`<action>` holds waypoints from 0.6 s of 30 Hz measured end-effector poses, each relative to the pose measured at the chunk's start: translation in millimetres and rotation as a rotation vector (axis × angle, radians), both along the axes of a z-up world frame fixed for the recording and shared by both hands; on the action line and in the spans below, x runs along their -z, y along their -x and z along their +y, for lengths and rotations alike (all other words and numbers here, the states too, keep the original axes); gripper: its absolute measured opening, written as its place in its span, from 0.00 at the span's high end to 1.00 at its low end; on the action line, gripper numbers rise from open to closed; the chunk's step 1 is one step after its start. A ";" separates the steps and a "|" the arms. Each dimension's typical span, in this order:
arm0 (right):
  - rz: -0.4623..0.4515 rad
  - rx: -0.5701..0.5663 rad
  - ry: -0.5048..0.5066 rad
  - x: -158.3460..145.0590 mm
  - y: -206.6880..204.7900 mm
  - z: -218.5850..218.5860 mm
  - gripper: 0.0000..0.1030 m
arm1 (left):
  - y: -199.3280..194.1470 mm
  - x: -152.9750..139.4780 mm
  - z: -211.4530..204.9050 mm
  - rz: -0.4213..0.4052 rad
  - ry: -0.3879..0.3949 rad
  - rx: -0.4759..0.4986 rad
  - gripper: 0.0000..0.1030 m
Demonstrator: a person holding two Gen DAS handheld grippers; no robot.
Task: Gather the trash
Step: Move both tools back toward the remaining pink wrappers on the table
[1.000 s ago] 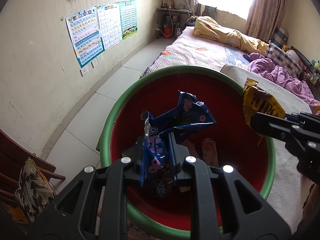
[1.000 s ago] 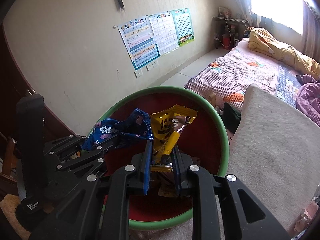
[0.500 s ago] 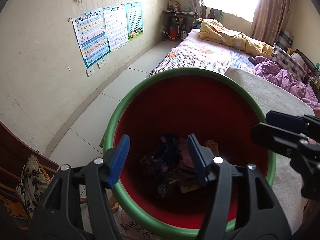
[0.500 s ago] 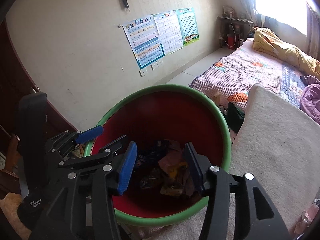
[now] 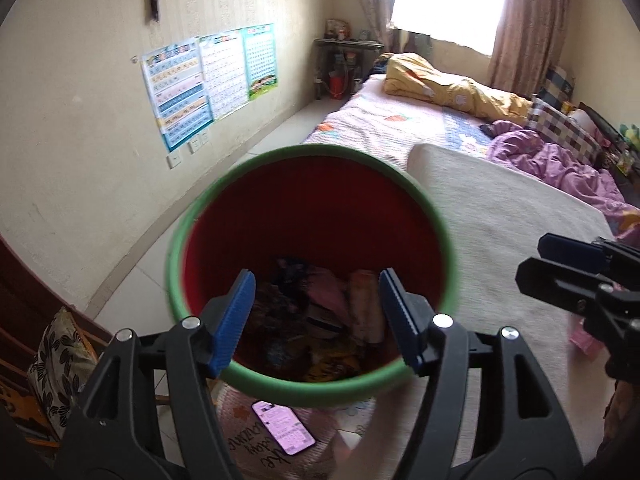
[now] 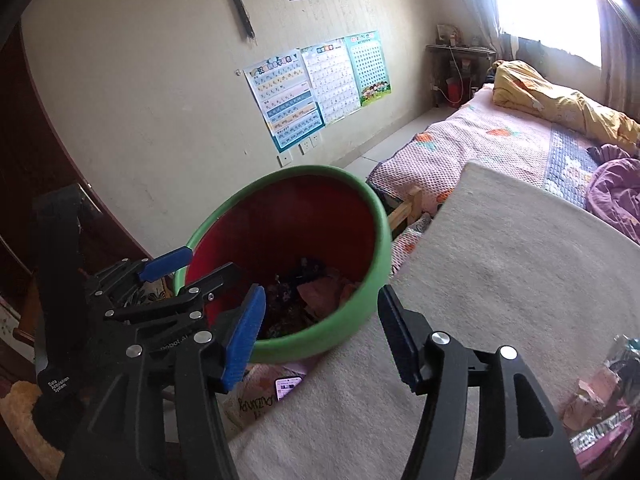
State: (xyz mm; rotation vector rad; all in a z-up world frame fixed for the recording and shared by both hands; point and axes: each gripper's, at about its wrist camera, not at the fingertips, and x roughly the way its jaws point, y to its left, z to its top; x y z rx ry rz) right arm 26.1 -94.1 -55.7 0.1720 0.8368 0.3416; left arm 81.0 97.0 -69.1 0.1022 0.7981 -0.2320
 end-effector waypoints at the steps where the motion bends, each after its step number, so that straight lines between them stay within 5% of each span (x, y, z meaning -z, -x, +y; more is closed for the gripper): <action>1: 0.001 0.017 0.005 -0.1 7.5 -10.6 0.45 | 4.9 -0.3 -10.1 0.001 0.008 0.024 0.39; 10: 0.043 0.313 0.077 14.8 86.2 -145.4 0.45 | 65.6 6.3 -145.3 0.040 0.115 0.401 0.31; 18: 0.100 0.539 0.050 32.3 141.3 -249.4 0.45 | 99.1 34.0 -255.5 0.105 0.053 0.665 0.26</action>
